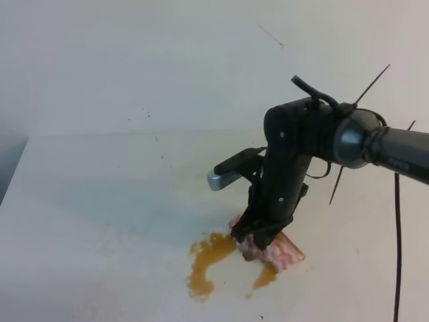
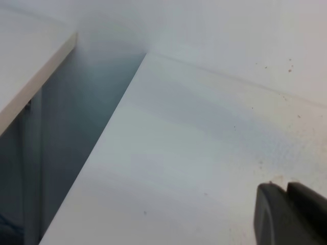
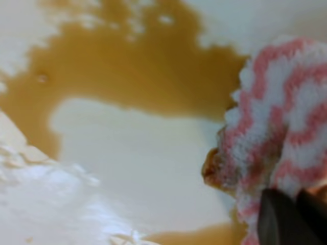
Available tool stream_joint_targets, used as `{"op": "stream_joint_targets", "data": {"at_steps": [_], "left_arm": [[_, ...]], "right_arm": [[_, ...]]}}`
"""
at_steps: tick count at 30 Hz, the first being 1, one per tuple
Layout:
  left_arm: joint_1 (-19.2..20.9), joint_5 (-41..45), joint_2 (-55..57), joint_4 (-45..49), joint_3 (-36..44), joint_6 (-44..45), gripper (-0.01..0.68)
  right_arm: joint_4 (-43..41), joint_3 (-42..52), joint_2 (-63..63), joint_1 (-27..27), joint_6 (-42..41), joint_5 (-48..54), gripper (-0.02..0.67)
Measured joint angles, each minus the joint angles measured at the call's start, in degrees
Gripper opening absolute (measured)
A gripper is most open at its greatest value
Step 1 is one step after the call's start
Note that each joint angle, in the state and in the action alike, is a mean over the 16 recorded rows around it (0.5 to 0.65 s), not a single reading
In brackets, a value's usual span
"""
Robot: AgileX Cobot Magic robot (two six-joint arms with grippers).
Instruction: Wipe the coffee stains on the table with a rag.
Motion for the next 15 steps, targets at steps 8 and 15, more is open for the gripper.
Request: {"op": "stream_joint_targets", "data": {"at_steps": [8,15], "left_arm": [[0.00,0.13,0.23,0.00,-0.22,0.00,-0.001],[0.00,0.13,0.23,0.00,-0.22,0.00,-0.001]], "right_arm": [[4.24,0.02,0.00,4.95,-0.49,-2.80,0.009],[5.90,-1.99,0.00,6.18,-0.74,-4.34,0.009]]}}
